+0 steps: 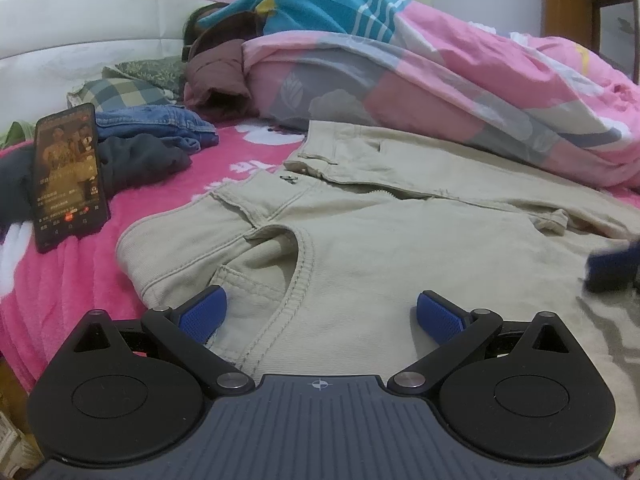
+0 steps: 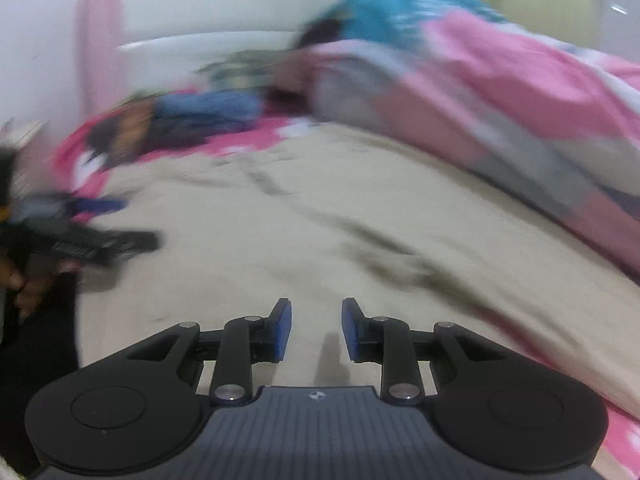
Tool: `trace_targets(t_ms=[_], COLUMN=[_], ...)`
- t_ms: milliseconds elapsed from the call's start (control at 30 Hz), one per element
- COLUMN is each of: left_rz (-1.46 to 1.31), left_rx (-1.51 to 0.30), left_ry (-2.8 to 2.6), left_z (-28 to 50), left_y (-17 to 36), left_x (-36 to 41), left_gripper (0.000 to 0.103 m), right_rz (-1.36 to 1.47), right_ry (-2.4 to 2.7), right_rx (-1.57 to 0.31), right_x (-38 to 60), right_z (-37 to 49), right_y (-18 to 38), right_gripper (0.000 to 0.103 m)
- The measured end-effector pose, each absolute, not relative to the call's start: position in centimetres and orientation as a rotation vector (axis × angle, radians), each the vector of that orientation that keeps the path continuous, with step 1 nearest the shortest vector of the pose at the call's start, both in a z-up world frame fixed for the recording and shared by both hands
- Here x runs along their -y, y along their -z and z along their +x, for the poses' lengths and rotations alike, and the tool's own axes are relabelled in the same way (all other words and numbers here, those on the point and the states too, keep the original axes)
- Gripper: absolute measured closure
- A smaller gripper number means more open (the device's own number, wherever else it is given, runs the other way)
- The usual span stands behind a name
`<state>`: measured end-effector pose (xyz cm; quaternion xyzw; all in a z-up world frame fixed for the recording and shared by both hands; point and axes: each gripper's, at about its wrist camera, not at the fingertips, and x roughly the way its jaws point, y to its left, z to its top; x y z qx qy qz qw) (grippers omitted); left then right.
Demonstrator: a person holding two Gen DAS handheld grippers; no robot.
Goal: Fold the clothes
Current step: 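Move both open tools back over the khaki trousers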
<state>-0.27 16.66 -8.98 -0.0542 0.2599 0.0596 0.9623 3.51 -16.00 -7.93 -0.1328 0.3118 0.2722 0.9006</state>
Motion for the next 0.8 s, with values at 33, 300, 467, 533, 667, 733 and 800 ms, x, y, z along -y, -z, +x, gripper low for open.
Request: trace_targets(t_ms=[33, 300, 467, 533, 667, 733, 800], left_rz=[-0.11, -0.12, -0.108, -0.101, -0.027, 0.004, 0.022], left_rx=[-0.527, -0.526, -0.519, -0.516, -0.486, -0.47, -0.467], left_ry=[-0.122, -0.133, -0.171, -0.189, -0.241, -0.222, -0.177], left_z=[-0.3, -0.2, -0.3, -0.4, -1.6, -2.3, -2.7], left_y=[9.0, 8.9, 8.4, 8.2, 6.6, 5.8, 5.3], left_x=[-16.6, -16.5, -16.1, -15.9, -14.3, -13.2, -11.8], left_gripper=[0.0, 0.0, 0.0, 0.0, 0.0, 0.0, 0.0], right_rz=[-0.274, -0.186, -0.136, -0.132, -0.123, -0.119, -0.119], right_ry=[-0.572, -0.481, -0.433, -0.446, -0.472, -0.484, -0.477], right_rx=[-0.644, -0.702, -0.682, -0.651, -0.591, -0.561, -0.567], right_x=[16.3, 25.4, 26.9, 25.7, 23.3, 22.1, 22.5], right_z=[3.2, -1.2, -2.3, -2.1, -1.7, -1.4, -2.6], right_y=[8.2, 9.0, 8.2, 7.9, 7.4, 7.1, 7.0], right_gripper=[0.074, 0.056, 0.055, 0.055, 0.055, 0.055, 0.055])
